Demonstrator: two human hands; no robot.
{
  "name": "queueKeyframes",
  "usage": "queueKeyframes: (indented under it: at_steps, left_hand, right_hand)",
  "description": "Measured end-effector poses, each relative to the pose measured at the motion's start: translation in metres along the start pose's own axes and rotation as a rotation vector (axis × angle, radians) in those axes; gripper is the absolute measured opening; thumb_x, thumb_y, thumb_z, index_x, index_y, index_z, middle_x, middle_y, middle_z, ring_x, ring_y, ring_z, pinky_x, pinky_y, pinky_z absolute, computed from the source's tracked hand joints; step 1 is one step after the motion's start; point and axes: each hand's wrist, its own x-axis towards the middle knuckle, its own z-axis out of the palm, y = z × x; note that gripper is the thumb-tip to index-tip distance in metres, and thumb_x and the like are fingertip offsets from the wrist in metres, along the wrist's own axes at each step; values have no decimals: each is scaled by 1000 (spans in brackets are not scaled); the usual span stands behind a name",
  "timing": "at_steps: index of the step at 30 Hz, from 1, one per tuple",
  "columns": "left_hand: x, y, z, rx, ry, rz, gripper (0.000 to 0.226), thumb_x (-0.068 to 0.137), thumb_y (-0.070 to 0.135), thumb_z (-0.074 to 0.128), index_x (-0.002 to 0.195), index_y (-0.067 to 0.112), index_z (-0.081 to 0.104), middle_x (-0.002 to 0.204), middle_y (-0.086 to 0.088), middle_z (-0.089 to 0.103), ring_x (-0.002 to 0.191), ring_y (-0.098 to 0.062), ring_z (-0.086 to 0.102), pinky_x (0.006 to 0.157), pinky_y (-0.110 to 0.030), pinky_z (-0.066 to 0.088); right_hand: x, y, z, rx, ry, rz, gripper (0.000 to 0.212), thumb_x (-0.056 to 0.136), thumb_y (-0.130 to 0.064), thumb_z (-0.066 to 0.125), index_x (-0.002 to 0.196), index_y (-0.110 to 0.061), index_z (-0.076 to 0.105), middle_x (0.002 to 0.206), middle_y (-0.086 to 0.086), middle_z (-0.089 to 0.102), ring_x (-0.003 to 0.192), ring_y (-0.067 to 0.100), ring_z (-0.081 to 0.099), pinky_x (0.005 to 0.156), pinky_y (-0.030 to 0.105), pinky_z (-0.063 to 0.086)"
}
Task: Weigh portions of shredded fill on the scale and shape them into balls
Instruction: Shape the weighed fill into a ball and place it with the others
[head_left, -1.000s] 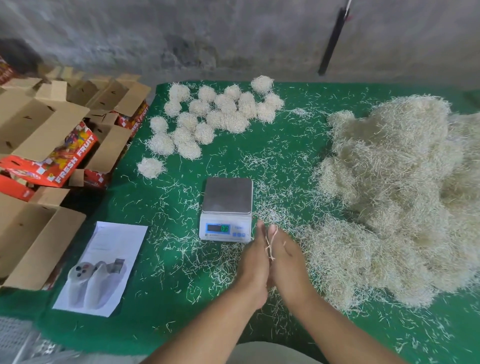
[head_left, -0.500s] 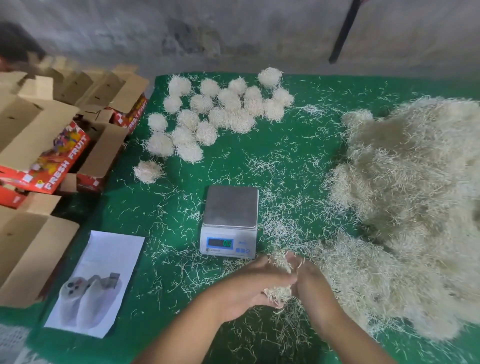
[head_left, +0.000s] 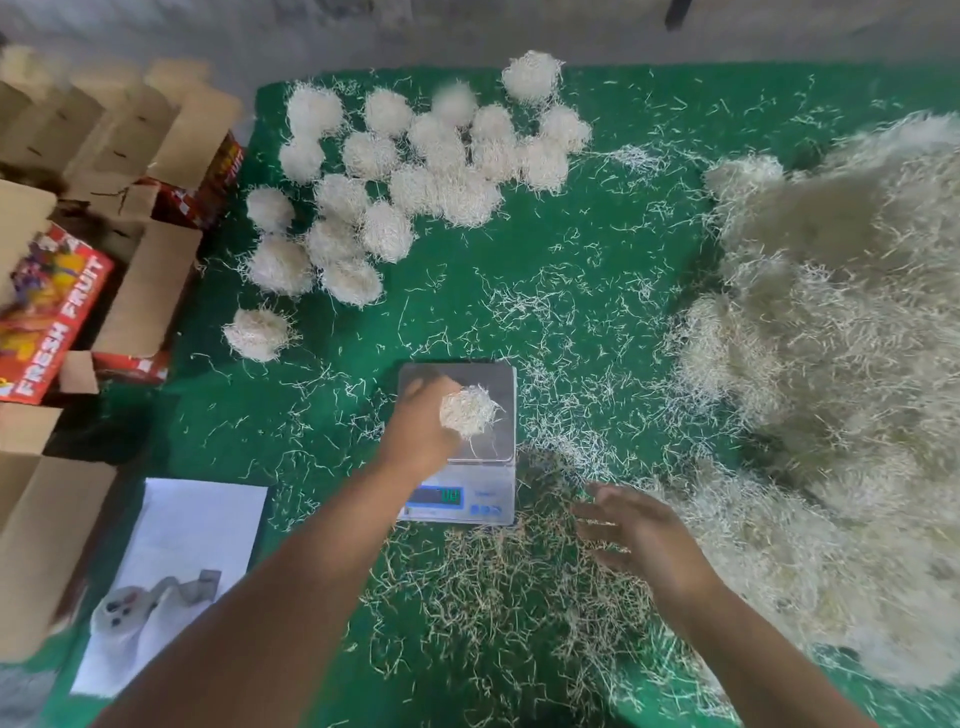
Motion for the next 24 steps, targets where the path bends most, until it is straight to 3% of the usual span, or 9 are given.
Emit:
queueKeyframes:
  at_steps: [4, 6, 10, 14, 17, 19, 21, 24]
  left_hand:
    - [21, -13, 7, 47, 43, 36, 75, 79, -12, 70, 141, 28, 58, 143, -5, 42, 131, -17, 46, 98, -16, 32]
    - [23, -17, 9, 55, 54, 40, 84, 79, -13, 70, 146, 34, 53, 154, -2, 35, 140, -17, 36, 110, -24, 33]
    - [15, -20, 3, 102, 52, 39, 98, 83, -11, 69, 157, 44, 34, 167, 9, 15, 148, -16, 23, 117, -36, 36]
    - [-4, -24, -14, 100, 109, 23, 91, 89, 4, 74, 160, 39, 30, 168, 6, 18, 152, -19, 22, 123, -43, 27]
    - [-29, -31, -29, 44, 239, 19, 64, 94, 8, 71, 151, 27, 50, 155, -4, 41, 142, -20, 41, 120, -35, 31]
    - [-45, -34, -37, 32, 326, 9, 42, 96, 4, 65, 135, 20, 64, 127, -4, 62, 112, -18, 62, 104, -37, 50]
    - [-63, -35, -43, 35, 344, -36, 32, 98, 3, 58, 123, 19, 69, 109, 1, 70, 92, -13, 65, 87, -38, 55]
    - [-85, -31, -46, 42, 341, -41, 27, 100, 5, 57, 118, 18, 72, 111, 1, 72, 94, -13, 66, 88, -37, 57]
  right_hand:
    - [18, 6, -3, -12, 15, 63, 26, 106, -36, 60, 128, -26, 68, 112, -10, 80, 97, 8, 78, 84, 34, 60]
    - [25, 9, -6, -10, 32, 102, 25, 104, -31, 63, 127, -23, 69, 110, -9, 81, 96, 9, 78, 87, 38, 60]
    - [33, 16, -10, -35, 54, 150, 28, 104, -32, 66, 129, -20, 67, 106, -8, 82, 96, 12, 79, 95, 45, 62]
    - [29, 16, -10, -72, 63, 117, 28, 105, -38, 64, 127, -21, 66, 103, -9, 81, 98, 15, 78, 88, 40, 63]
    - [21, 13, -7, -101, 55, 101, 23, 105, -39, 64, 121, -24, 68, 101, -12, 81, 97, 12, 78, 85, 35, 62]
    - [13, 13, -6, -103, 48, 88, 21, 105, -39, 64, 120, -25, 69, 101, -12, 81, 95, 12, 78, 87, 36, 62]
    - [3, 15, -5, -107, 38, 76, 20, 105, -39, 63, 119, -25, 69, 101, -11, 81, 96, 13, 78, 87, 36, 62]
    - [-12, 18, -4, -105, 18, 49, 18, 106, -35, 61, 120, -25, 69, 102, -9, 81, 100, 17, 77, 93, 40, 62]
